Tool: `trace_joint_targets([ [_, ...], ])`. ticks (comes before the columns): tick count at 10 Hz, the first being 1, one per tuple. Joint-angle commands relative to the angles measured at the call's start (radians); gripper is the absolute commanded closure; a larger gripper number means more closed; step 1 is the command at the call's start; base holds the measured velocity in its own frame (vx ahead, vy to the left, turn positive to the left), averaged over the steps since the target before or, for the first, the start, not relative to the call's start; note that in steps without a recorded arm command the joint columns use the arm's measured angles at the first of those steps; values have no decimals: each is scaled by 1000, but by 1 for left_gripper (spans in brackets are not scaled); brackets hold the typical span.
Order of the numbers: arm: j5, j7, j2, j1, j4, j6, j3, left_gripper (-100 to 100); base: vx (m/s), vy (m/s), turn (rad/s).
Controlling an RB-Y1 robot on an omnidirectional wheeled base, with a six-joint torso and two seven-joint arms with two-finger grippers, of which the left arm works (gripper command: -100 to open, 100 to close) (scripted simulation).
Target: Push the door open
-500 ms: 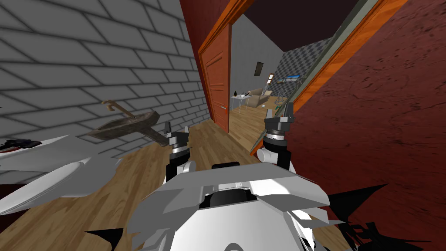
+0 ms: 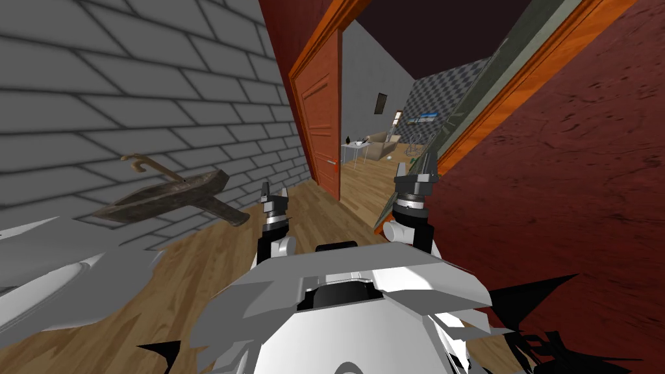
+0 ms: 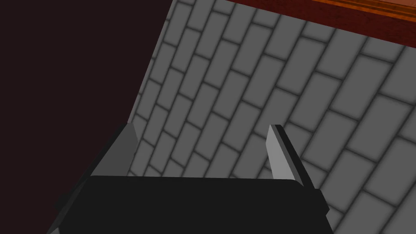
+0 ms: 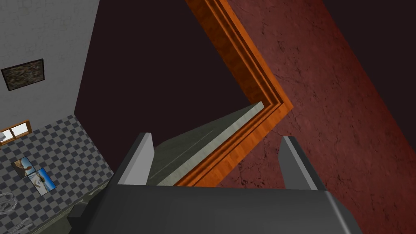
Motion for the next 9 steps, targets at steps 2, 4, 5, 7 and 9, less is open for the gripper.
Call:
trace_joint_targets([
  [2,9,-7,16,-27,53,-6,-15,-100,135,59,-75],
  [4,17,-14,26,-55,97,-5,-27,-100,109,49,-82],
  [5,20,-16,29,-64,111,-5,-31,-100,106,71,-94],
  [7,28,-22,39,-94,157,-4,-43,-100,126,50,-90],
  [9,37,-30,47,-126,207,-3,-57,-100,133,65,-92],
])
